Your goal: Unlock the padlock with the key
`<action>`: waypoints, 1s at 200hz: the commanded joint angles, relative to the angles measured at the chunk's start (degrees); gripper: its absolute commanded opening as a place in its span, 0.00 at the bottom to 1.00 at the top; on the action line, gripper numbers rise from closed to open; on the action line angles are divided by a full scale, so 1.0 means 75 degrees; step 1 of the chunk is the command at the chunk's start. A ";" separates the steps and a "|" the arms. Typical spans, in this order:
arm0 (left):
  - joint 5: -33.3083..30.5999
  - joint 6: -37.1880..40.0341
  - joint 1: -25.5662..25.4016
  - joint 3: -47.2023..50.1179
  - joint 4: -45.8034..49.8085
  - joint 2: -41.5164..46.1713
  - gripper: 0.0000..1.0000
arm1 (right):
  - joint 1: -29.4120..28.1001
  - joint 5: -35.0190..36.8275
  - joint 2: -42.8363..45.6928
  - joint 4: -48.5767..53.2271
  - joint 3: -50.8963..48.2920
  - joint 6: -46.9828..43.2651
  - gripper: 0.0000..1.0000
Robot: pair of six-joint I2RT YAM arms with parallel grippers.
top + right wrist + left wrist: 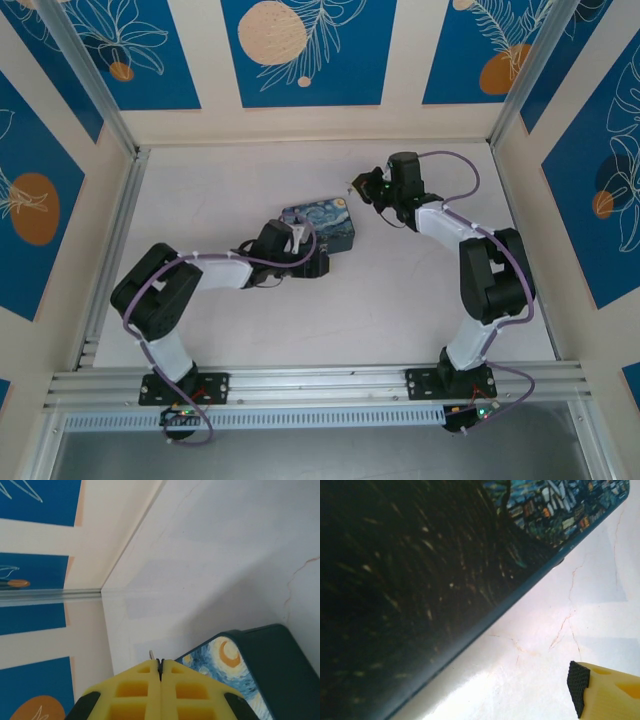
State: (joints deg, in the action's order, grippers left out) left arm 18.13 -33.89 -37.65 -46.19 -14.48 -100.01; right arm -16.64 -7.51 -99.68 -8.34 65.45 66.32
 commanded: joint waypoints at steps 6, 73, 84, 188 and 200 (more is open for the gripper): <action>0.0038 0.0333 -0.0022 -0.0324 -0.0179 -0.0590 0.86 | -0.0241 -0.0511 -0.0230 -0.0368 -0.0211 -0.0084 0.00; -0.1210 0.1045 -0.0143 -0.0403 -0.0689 -0.0921 0.83 | -0.0453 -0.0611 -0.0639 -0.0564 -0.0579 0.0111 0.00; -0.1391 0.1145 -0.0207 -0.0419 -0.0744 -0.0963 0.83 | -0.0453 -0.0593 -0.0714 -0.0546 -0.0613 0.0119 0.00; -0.2086 0.1601 -0.0727 -0.1300 -0.0830 -0.1751 0.80 | -0.0444 -0.0546 -0.1052 -0.0400 -0.0594 0.0245 0.00; -0.2078 0.1519 -0.0736 -0.1413 -0.0836 -0.1878 0.80 | -0.0450 -0.0534 -0.1075 -0.0384 -0.0582 0.0233 0.00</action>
State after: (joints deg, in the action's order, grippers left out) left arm 3.60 -23.81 -42.59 -54.74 -20.23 -110.06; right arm -20.12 -10.96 -106.10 -12.49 61.21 67.68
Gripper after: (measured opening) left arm 0.801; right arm 0.034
